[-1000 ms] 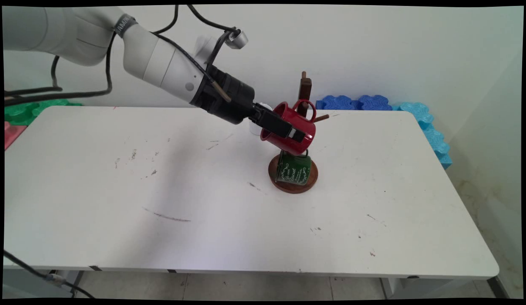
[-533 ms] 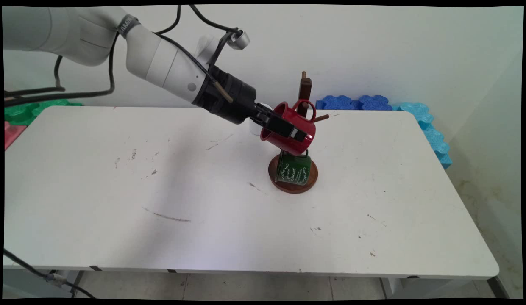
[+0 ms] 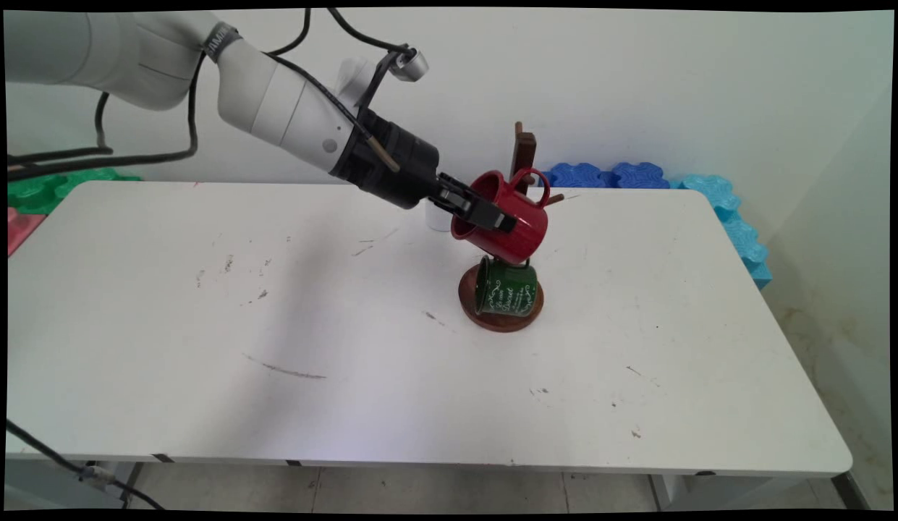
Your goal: Place the picked object on the table
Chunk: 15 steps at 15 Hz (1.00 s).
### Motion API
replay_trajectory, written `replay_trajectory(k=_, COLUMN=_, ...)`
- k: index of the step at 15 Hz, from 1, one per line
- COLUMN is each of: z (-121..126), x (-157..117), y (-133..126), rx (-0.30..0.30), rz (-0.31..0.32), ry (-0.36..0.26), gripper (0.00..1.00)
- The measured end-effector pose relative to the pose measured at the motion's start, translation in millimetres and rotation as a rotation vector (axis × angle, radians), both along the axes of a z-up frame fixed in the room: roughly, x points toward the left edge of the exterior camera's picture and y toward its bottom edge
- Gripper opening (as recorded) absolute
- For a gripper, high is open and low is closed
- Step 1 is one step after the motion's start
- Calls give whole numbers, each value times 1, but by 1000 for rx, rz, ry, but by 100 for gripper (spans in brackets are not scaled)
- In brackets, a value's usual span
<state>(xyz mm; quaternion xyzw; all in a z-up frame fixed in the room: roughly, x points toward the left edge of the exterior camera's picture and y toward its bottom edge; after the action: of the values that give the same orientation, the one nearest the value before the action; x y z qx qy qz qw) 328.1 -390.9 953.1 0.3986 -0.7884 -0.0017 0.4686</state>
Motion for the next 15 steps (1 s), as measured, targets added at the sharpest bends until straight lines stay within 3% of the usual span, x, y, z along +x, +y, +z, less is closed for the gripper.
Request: replay_trajectory(k=15, z=4, x=-1, y=2, rx=-6, rz=-16, ry=-9, gripper=0)
